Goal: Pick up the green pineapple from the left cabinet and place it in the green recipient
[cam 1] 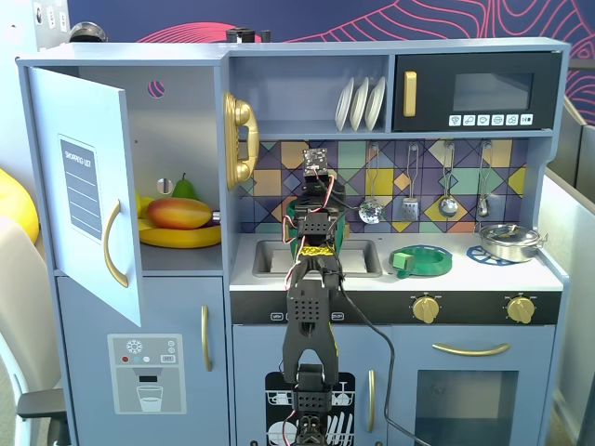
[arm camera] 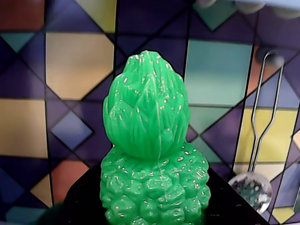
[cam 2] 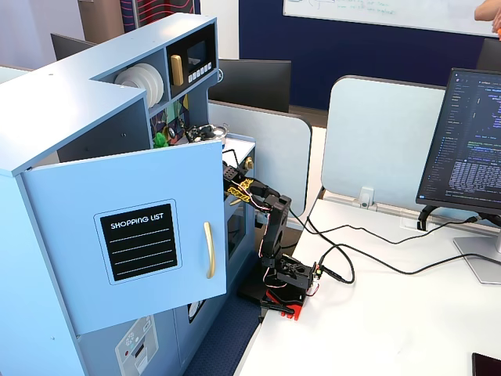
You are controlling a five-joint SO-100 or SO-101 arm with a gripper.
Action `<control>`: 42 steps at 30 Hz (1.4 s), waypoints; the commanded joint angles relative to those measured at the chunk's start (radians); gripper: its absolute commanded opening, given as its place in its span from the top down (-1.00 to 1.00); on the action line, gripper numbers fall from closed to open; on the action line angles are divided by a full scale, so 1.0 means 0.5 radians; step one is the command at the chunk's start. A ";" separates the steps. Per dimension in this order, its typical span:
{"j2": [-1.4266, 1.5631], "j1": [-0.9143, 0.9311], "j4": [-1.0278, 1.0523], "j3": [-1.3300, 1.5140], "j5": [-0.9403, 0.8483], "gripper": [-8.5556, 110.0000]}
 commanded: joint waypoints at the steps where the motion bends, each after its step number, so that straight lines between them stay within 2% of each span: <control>1: -0.025 -0.034 0.037 -0.215 -0.025 0.86; 6: -0.074 -0.055 0.046 -0.273 0.037 0.84; 8: -0.089 -0.049 0.031 -0.285 0.055 0.73; 10: -0.098 -0.046 0.000 -0.288 0.117 0.50; 15: -0.104 -0.049 -0.028 -0.295 0.184 0.32; 29: 0.083 -0.083 0.052 -0.206 0.282 0.32; 42: 1.295 -0.202 0.166 1.114 0.304 0.30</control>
